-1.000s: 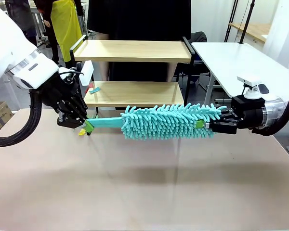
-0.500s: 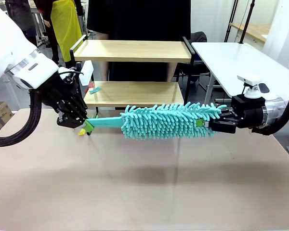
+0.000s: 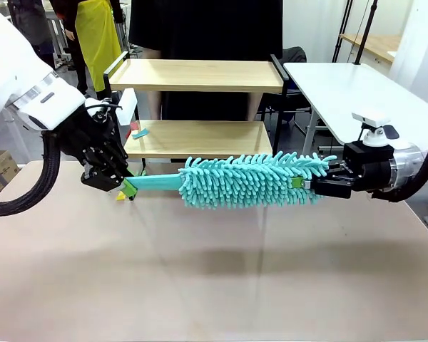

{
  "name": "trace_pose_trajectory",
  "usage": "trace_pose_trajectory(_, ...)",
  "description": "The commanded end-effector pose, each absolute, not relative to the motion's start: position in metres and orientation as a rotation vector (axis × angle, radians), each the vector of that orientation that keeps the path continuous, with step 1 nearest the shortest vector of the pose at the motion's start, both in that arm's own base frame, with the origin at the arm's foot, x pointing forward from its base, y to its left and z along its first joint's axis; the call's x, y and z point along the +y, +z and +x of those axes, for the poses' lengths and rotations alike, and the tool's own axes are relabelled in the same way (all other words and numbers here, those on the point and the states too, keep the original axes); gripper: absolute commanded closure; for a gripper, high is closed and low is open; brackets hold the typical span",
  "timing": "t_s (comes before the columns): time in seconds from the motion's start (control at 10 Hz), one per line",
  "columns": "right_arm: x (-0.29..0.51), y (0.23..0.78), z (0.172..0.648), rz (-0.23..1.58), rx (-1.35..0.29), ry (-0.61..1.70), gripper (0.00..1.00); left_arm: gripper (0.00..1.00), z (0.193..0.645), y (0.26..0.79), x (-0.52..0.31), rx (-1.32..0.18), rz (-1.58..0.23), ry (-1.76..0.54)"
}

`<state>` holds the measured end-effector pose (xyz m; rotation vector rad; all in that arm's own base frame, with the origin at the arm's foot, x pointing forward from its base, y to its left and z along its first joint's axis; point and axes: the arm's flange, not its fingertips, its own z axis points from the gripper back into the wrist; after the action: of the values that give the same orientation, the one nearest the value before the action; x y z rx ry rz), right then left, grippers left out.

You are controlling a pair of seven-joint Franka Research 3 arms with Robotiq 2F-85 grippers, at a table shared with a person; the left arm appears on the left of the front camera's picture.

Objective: Clean the shelf.
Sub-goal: Hand the Duster back to the human.

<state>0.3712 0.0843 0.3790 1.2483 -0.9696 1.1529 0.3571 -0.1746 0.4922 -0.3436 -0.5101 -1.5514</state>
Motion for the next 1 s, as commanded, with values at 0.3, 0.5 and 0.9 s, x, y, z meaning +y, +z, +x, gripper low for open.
trace_pose_trajectory(0.3,0.085,0.383,0.372,1.228,-0.987,1.170,1.00,0.00,0.368,0.513,-0.100,-0.677,-0.629,-1.424)
trace_pose_trajectory(0.5,0.085,0.383,0.372,1.228,-0.987,1.170,1.00,0.00,0.371,0.516,-0.046,-0.763,-0.699,-1.335)
trace_pose_trajectory(0.9,0.085,0.383,0.372,1.228,-0.987,1.170,1.00,0.00,0.374,0.501,0.023,-0.860,-0.746,-1.259)
